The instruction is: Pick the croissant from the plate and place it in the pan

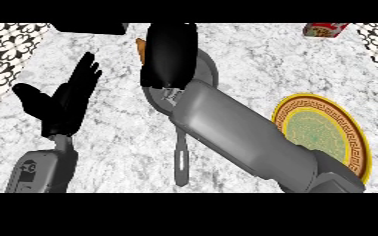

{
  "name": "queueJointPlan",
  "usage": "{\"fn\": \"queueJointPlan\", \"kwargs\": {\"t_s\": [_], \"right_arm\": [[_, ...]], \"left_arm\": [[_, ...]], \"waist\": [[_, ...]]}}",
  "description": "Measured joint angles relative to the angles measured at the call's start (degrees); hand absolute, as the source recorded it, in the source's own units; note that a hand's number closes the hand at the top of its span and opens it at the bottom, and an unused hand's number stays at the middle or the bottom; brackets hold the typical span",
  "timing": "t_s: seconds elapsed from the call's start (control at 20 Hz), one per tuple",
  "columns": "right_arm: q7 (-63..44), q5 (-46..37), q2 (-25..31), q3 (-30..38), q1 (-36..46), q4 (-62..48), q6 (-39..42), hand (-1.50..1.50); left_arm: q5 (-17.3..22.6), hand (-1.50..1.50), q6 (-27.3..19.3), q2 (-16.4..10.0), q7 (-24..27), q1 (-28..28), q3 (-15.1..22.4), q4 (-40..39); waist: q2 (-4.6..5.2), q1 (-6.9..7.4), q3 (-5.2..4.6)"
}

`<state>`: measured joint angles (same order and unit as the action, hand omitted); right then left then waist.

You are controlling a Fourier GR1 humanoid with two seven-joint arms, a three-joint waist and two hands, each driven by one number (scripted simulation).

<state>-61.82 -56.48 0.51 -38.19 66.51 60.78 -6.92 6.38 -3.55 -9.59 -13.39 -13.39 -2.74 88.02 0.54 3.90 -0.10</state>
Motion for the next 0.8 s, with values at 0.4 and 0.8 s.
{"fn": "queueJointPlan", "kwargs": {"t_s": [0.4, 0.8], "right_arm": [[9.92, 4.63, -0.32, 1.69, -2.65, -13.87, -15.96, 1.5], [18.62, 12.54, -0.45, 1.13, -3.72, -27.58, -24.96, 1.5]], "left_arm": [[-0.17, 0.0, -0.16, -0.14, -0.53, 1.62, -0.17, 2.47], [0.28, 0.0, 0.25, 0.18, -1.31, 0.03, -0.1, 2.46]], "waist": [[0.23, -0.55, 0.06], [0.61, 0.36, 0.08]]}}
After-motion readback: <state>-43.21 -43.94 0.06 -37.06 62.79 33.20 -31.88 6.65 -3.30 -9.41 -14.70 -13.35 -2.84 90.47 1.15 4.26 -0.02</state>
